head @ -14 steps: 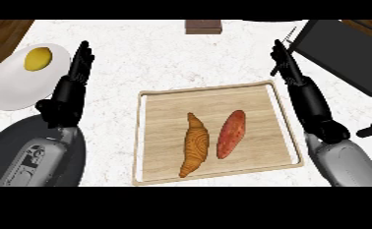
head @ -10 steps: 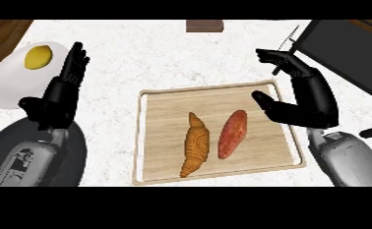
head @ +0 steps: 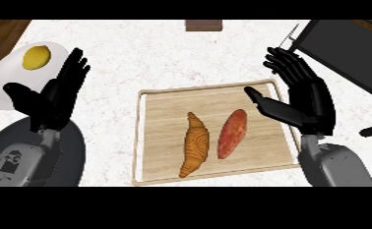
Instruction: Pick the croissant from the tray and place it in the tiered shelf
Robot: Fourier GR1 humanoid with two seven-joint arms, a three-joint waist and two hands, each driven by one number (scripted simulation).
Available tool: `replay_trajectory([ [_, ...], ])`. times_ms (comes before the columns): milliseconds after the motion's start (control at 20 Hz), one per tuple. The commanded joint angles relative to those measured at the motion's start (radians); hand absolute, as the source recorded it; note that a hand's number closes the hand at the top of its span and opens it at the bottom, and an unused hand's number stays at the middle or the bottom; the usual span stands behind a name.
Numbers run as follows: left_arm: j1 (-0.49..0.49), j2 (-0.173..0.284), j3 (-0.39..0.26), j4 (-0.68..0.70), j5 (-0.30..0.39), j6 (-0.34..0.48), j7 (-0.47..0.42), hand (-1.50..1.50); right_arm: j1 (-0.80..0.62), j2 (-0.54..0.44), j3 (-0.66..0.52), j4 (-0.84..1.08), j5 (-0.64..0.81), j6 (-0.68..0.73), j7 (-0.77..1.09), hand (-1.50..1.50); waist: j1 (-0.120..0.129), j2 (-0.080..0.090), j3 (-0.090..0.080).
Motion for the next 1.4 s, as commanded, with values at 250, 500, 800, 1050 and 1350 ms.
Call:
replay_trajectory([
  [250,0.01,-0.012,0.013,-0.035,-0.001,-0.001,0.052,0.0,-0.015,-0.19,0.095,-0.359,-0.001,0.102,0.383,-1.5,-0.003,-0.007,-0.004],
  [500,0.005,0.022,0.025,-0.027,0.014,-0.042,0.072,0.0,-0.079,-0.394,0.213,-0.357,0.114,0.24,0.6,-1.5,0.012,-0.008,-0.009],
  [800,-0.025,-0.013,0.008,-0.008,0.001,-0.029,0.065,0.0,-0.259,-0.541,0.373,-0.378,0.348,0.382,0.865,-1.5,0.025,-0.003,-0.01],
  [1050,-0.042,0.001,0.025,0.017,0.013,-0.071,0.068,0.0,-0.452,-0.297,0.526,-0.342,0.432,0.386,1.19,-1.5,0.031,0.002,-0.005],
  [1350,-0.007,-0.018,0.014,-0.031,-0.023,-0.041,0.065,0.0,-0.581,-0.15,0.57,-0.226,0.423,0.479,1.343,-1.5,0.027,-0.002,-0.003],
])
